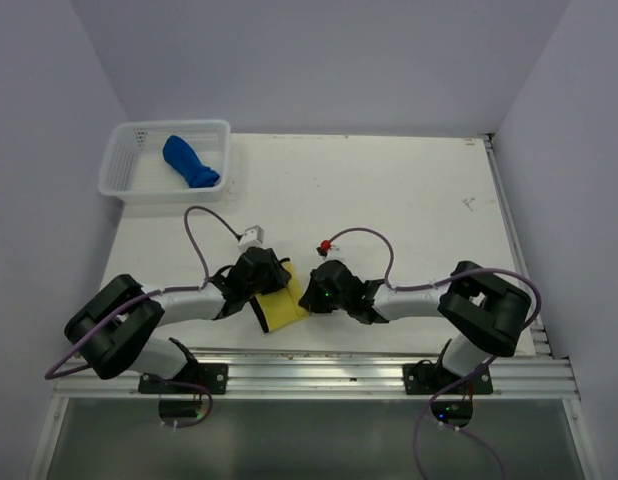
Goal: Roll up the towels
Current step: Roll the towel
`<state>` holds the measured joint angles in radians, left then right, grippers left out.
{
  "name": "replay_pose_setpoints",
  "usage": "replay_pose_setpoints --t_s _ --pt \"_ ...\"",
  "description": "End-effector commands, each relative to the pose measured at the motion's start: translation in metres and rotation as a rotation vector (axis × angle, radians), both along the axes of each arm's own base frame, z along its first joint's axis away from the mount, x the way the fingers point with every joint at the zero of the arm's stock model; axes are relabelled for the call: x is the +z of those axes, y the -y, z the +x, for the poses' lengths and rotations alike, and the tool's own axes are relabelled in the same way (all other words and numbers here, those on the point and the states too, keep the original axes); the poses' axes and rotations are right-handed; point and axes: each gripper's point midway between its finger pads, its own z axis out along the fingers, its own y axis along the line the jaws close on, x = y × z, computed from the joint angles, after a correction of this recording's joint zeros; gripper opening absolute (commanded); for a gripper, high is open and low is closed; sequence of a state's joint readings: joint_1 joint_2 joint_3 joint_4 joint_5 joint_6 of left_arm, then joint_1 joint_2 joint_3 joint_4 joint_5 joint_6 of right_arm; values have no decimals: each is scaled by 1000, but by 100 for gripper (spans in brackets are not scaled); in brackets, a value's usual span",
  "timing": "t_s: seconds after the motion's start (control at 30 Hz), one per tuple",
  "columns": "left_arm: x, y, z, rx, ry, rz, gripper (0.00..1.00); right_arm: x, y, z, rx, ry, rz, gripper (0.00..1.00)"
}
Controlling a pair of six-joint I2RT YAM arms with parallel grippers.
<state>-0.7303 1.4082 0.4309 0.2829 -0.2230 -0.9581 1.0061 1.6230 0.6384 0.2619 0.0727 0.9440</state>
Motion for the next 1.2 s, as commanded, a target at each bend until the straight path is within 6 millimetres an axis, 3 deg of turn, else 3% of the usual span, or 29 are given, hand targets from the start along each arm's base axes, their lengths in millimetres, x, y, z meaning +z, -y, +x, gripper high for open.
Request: replay_pose_setpoints --t_s 0.0,0.17,0.37,0.53,0.63,0.77,0.87,1.17 --pt "-5 -13 6 17 -45 49 36 -15 27 -10 29 53 -219 0" --pt "20 -16 18 18 -25 55 38 -8 28 -10 16 105 -295 0" --pt "67 -9 21 3 22 -38 41 -12 25 -9 8 96 -299 0" --pt "105 12 21 -53 77 -203 41 -12 23 -8 3 95 -298 0" --pt "114 27 18 -98 79 -282 40 -13 24 -8 -4 90 -302 0" --pt "106 43 16 -143 29 -342 38 -13 26 -7 -14 91 -307 0" --pt "89 50 13 -164 -21 -345 37 -15 27 -8 -15 88 -311 0" --pt "52 26 16 -112 -48 -156 36 -16 27 -7 -19 83 -316 0"
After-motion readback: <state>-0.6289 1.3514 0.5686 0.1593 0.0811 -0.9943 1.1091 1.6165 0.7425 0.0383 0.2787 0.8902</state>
